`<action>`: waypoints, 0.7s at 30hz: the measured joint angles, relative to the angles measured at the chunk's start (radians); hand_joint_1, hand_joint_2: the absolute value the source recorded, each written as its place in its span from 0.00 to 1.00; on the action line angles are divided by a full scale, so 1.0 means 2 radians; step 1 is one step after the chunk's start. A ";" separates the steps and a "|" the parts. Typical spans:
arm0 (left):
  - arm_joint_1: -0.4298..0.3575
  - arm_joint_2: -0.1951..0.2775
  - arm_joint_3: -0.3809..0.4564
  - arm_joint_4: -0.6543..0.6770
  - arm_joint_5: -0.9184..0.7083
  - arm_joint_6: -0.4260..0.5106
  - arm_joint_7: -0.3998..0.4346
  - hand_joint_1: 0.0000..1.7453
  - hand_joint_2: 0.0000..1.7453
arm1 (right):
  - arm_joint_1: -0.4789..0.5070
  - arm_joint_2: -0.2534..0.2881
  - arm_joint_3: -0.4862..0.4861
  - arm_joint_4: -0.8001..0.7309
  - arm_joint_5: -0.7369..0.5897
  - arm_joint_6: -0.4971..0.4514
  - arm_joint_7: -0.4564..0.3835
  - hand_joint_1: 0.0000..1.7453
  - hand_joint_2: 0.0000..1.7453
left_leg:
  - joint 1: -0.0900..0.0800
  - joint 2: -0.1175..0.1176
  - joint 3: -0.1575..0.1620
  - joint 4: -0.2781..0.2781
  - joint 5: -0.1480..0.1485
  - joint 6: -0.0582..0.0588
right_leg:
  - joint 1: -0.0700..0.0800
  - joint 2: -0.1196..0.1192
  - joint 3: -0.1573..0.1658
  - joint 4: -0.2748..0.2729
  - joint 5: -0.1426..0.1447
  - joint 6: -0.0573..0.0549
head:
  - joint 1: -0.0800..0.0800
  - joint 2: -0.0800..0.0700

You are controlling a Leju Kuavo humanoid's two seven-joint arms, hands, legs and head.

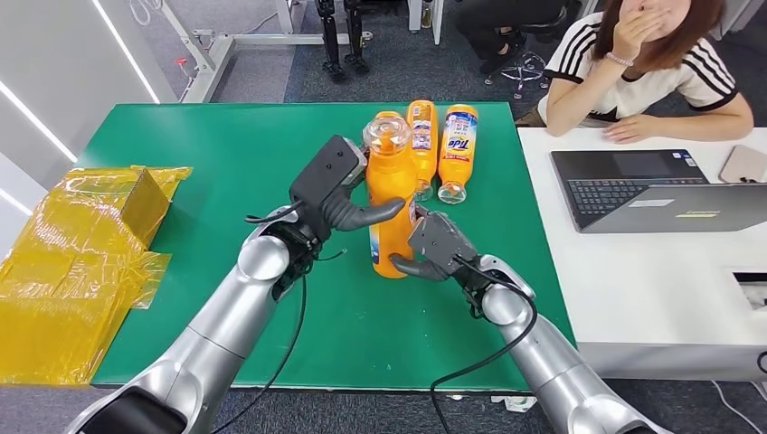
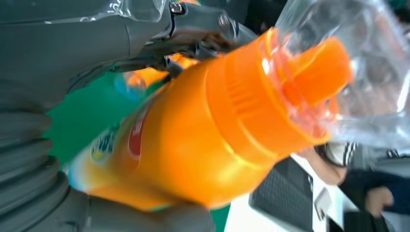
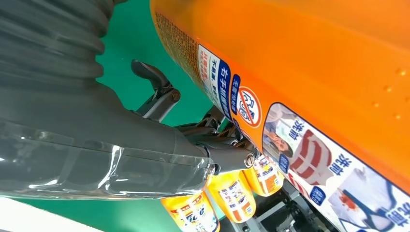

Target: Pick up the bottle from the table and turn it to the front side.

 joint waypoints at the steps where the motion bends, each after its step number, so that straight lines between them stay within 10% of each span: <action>1: 0.000 -0.001 0.002 0.001 0.005 -0.005 0.000 1.00 1.00 | 0.000 0.000 0.000 0.000 0.000 0.000 0.000 0.99 1.00 | 0.000 0.000 0.000 0.000 0.000 0.000 | 0.000 0.000 0.000 0.000 0.000 0.000 | 0.000 0.000; 10: -0.002 -0.001 0.026 0.015 0.097 -0.080 0.011 1.00 1.00 | 0.000 0.004 0.001 0.001 -0.001 0.000 -0.004 0.99 1.00 | 0.000 0.000 0.000 0.000 0.000 0.000 | 0.000 0.000 0.000 0.000 0.000 0.000 | 0.000 0.000; 14: -0.004 -0.001 0.031 0.022 0.128 -0.101 0.017 1.00 1.00 | 0.000 0.005 0.002 0.001 -0.001 0.000 -0.007 0.07 1.00 | 0.000 0.000 0.000 0.000 0.000 0.000 | 0.000 0.000 0.000 0.000 0.000 0.000 | 0.000 0.000; 21: -0.009 -0.001 0.024 0.033 0.097 -0.060 -0.009 1.00 1.00 | 0.019 0.001 -0.009 -0.019 -0.011 -0.007 -0.011 0.00 1.00 | 0.000 0.000 0.000 0.000 0.000 0.000 | 0.000 0.000 0.000 0.000 0.000 0.000 | 0.000 0.000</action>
